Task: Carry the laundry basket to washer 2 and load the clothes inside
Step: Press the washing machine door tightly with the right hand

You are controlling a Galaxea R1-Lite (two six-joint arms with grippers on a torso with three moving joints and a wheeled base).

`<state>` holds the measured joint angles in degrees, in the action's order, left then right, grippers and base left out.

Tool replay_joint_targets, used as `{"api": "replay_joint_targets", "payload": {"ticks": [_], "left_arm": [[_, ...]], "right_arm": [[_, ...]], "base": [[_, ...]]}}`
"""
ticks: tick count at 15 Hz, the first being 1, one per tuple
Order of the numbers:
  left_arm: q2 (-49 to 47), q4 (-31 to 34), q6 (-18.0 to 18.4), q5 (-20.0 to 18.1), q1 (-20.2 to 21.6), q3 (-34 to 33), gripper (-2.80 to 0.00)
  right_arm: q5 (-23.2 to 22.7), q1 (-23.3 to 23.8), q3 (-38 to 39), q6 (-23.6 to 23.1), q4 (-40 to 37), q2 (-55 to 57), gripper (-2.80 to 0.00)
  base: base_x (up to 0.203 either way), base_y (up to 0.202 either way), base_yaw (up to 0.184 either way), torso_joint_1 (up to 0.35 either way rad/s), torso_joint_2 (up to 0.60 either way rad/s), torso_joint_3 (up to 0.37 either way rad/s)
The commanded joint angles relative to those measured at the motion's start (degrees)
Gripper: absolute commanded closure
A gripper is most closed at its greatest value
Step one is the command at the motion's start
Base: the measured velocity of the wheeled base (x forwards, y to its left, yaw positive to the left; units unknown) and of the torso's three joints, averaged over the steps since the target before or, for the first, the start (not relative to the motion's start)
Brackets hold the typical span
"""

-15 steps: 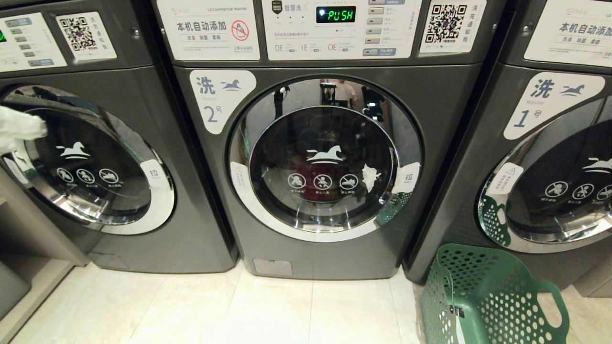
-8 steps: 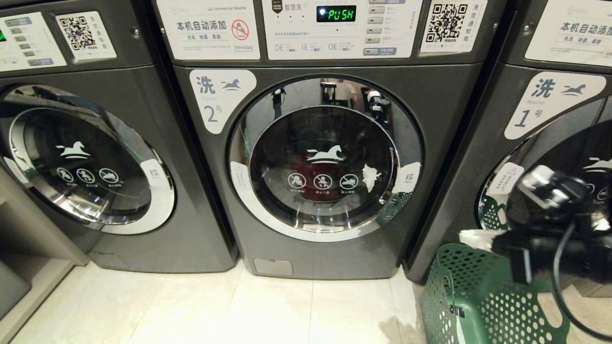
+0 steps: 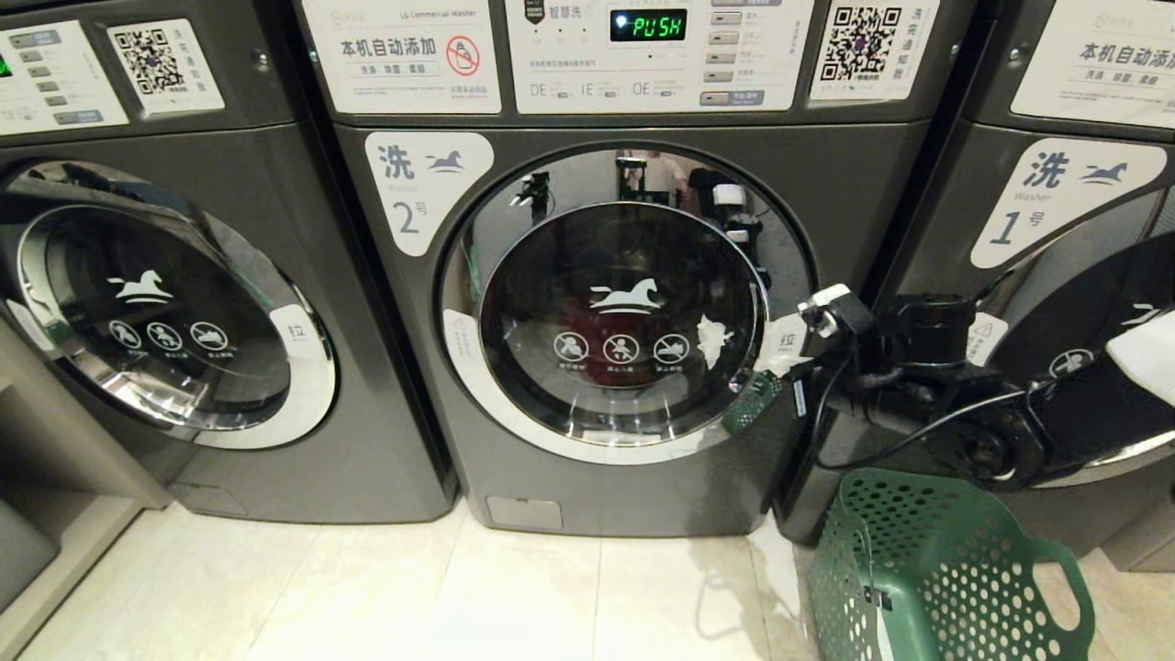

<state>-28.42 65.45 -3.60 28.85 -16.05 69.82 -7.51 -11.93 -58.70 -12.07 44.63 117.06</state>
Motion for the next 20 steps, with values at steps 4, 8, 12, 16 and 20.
{"api": "replay_joint_targets", "payload": {"ticks": [4,8,12,16,20], "left_arm": [[15.2,0.9,4.2,-15.9,18.3,-12.2,0.00],[22.6,-8.7,8.8,-17.5,17.1,-22.6,0.00],[28.4,-21.3,12.3,-21.6,16.5,-35.5,0.00],[28.3,-25.8,15.6,-23.7,16.5,-41.1,0.00],[28.3,-25.8,15.3,-23.6,16.5,-41.2,0.00]], "right_arm": [[4.3,0.1,-3.1,0.0,0.6,3.0,0.00],[7.1,0.2,-7.6,0.1,0.7,4.5,0.00],[7.2,0.7,-15.8,0.0,0.5,9.6,0.00],[8.1,0.7,-20.8,-0.1,0.3,14.6,0.00],[10.7,1.2,-24.5,-0.2,0.4,16.9,0.00]], "base": [[0.000,0.000,0.000,0.000,0.00,0.000],[0.000,0.000,0.000,0.000,0.00,0.000],[0.000,0.000,0.000,0.000,0.00,0.000],[0.000,0.000,0.000,0.000,0.00,0.000],[0.000,0.000,0.000,0.000,0.00,0.000]]}}
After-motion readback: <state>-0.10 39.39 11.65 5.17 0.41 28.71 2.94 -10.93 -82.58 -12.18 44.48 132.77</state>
